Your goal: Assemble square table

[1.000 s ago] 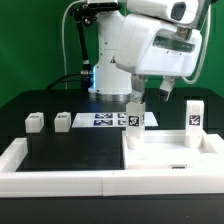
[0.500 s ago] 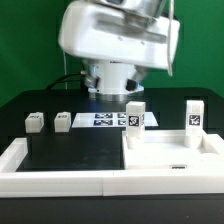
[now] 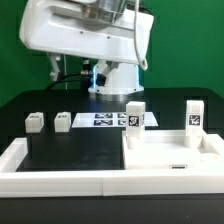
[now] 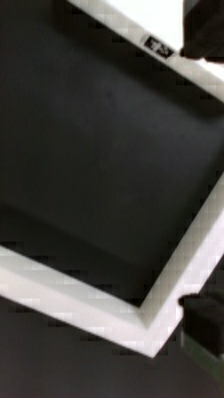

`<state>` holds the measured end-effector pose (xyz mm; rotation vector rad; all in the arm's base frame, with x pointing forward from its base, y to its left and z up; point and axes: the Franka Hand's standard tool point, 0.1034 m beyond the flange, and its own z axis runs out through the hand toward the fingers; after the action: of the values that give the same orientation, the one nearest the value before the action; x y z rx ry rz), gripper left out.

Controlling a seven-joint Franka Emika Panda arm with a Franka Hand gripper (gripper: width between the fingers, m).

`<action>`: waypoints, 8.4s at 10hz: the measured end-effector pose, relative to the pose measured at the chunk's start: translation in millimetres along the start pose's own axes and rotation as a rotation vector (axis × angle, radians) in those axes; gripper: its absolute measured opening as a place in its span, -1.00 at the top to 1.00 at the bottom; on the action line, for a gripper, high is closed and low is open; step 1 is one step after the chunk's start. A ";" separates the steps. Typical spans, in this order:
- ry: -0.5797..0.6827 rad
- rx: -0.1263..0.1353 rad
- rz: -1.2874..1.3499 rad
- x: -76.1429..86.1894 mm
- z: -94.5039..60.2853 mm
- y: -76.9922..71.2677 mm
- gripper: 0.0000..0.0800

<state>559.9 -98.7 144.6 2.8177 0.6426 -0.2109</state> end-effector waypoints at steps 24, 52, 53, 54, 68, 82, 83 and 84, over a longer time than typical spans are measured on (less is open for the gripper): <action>-0.163 0.258 0.347 -145.4 107.9 -47.1 -0.62; -0.766 0.362 0.236 -185.3 158.7 -82.6 0.29; -0.766 0.363 0.237 -185.5 158.8 -82.4 0.28; -0.766 0.363 0.237 -185.6 158.8 -82.3 0.28; -0.539 0.391 0.271 -154.2 80.8 -60.7 0.27; 0.297 0.178 0.437 -44.5 21.1 -25.5 0.27; 0.347 0.132 0.432 -42.2 19.9 -22.7 0.27; 0.416 0.057 0.424 -45.7 20.6 -19.3 0.27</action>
Offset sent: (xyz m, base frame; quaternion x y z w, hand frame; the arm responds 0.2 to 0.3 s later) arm -0.0577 -0.0161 -0.0313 0.0795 -0.0373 0.0976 0.9913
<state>508.8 -105.9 129.7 2.9886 0.0965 0.4476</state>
